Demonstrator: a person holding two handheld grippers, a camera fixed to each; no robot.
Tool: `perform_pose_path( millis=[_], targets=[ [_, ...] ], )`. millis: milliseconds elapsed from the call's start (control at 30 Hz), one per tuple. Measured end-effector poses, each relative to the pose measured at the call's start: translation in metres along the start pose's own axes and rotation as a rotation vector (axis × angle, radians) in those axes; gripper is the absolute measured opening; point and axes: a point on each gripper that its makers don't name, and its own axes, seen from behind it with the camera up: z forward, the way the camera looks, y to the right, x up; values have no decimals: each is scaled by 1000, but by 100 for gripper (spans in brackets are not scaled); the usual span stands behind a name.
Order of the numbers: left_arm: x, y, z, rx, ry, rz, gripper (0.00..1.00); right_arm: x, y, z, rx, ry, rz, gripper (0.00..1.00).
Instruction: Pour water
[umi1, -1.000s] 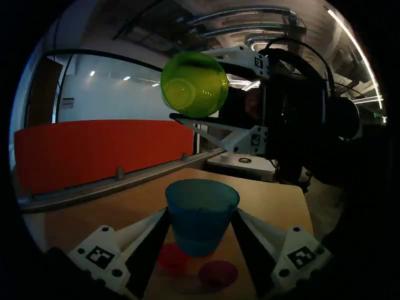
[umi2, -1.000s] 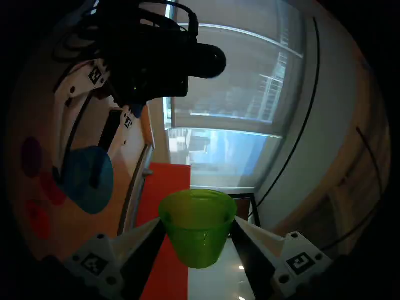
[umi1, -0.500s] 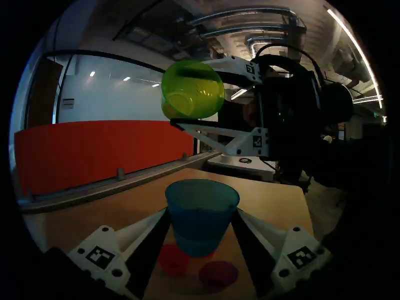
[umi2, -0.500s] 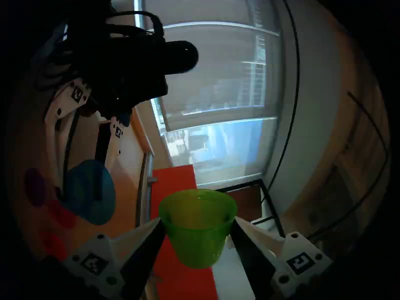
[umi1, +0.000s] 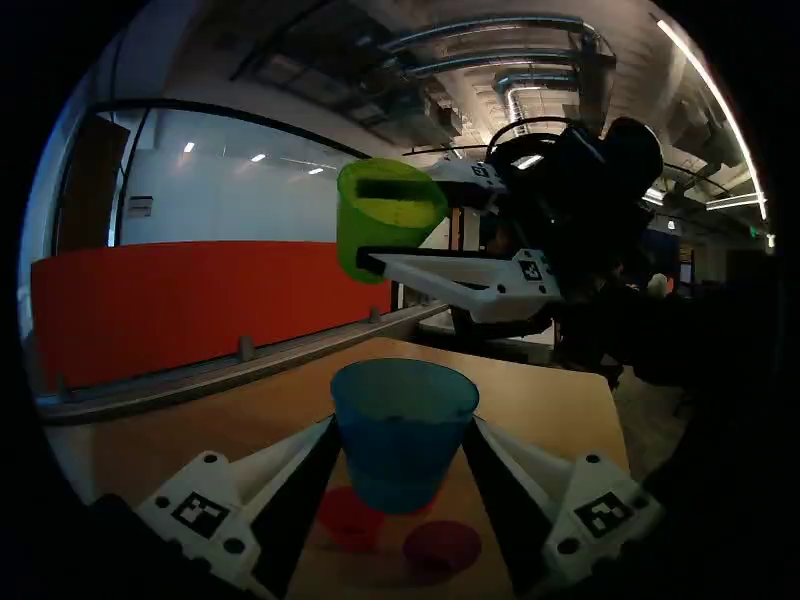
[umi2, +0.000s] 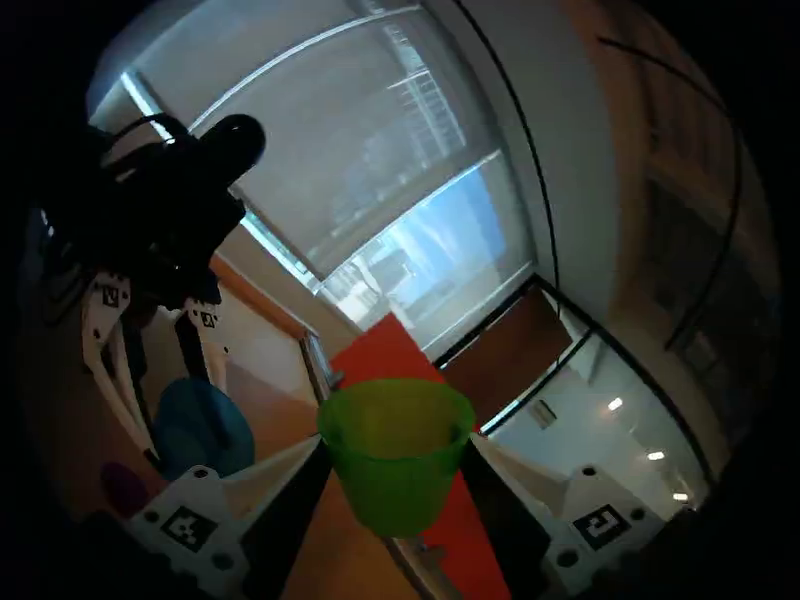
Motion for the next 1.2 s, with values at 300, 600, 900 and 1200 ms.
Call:
perform_pose_path(
  millis=[300, 600, 900, 1200],
  targets=[
    [2, -1, -3, 6, 1, 4, 83, -9, -6, 1, 43, -20, 366, 86],
    [0, -2, -6, 13, -7, 12, 83, -8, -11, -2, 112, -17, 620, 86],
    [-1, -8, -9, 28, -11, 11, 83, -19, -16, -5, 122, -51, 657, 87],
    [-3, -20, -17, 59, -18, 11, 83, -38, -16, -16, 116, -81, 700, 87]
  ],
)
